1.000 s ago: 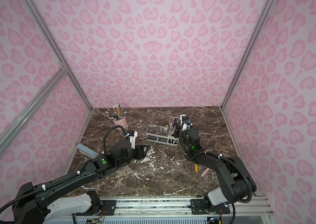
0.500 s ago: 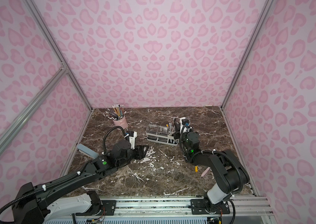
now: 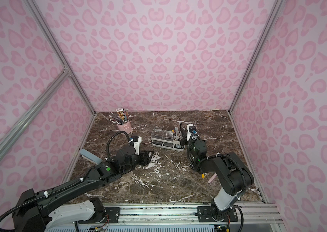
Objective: Place the toothbrush into the toothbrush holder
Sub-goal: Place the toothbrush in the toothbrush holder.
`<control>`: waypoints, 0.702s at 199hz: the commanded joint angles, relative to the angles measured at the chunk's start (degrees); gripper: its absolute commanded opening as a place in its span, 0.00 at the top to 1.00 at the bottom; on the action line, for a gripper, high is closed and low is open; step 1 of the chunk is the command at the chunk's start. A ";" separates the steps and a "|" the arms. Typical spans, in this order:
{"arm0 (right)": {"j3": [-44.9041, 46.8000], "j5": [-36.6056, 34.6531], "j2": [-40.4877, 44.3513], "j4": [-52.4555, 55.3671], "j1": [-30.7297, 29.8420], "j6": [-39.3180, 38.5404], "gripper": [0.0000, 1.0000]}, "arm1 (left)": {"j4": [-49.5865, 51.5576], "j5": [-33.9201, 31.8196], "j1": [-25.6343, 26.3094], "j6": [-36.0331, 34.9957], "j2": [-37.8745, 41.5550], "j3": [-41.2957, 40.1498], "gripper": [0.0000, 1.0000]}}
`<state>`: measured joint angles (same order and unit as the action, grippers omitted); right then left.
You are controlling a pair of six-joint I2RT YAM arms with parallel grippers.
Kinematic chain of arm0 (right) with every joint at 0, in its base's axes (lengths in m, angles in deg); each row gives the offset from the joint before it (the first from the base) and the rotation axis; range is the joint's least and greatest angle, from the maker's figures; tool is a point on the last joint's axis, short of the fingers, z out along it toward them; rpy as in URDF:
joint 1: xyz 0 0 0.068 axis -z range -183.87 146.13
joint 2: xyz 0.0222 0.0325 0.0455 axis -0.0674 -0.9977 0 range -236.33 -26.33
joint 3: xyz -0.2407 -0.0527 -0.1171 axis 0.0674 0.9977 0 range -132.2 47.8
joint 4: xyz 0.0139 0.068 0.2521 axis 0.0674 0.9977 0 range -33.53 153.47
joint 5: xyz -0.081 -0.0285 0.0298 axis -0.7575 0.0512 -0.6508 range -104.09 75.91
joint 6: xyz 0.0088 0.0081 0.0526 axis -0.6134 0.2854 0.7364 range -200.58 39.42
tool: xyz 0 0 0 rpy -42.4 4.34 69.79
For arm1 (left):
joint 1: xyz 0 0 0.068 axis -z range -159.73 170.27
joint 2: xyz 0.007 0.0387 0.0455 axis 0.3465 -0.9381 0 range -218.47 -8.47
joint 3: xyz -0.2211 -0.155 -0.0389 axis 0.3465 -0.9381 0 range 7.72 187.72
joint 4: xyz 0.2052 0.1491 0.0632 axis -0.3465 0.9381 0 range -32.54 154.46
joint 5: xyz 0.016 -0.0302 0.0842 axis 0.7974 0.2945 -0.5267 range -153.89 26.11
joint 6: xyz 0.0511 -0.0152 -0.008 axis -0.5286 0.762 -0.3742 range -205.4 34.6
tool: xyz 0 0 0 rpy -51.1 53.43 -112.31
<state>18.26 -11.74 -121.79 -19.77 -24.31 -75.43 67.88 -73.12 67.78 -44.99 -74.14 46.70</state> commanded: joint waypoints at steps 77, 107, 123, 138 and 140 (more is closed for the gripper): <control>0.59 0.82 -0.46 6.46 -0.03 2.28 0.90 | -2.94 0.09 0.00 0.20 0.10 -0.80 0.38; 1.19 -0.20 0.92 6.41 -0.03 2.77 0.78 | -2.78 0.00 -0.04 0.33 0.17 -0.71 0.38; 0.69 -1.00 2.13 8.08 -0.03 2.94 0.72 | -2.52 0.00 0.03 0.38 0.19 -0.49 0.38; 0.11 -0.90 3.26 9.56 -0.03 3.03 0.68 | -2.19 0.00 0.00 0.36 0.11 -0.26 0.37; 0.10 -0.91 3.46 9.81 -0.03 3.03 0.68 | -2.16 0.01 0.01 0.37 0.10 -0.19 0.37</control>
<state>19.38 -11.69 -120.11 -12.19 -24.34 -72.85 67.22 -73.08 67.78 -44.80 -74.14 46.00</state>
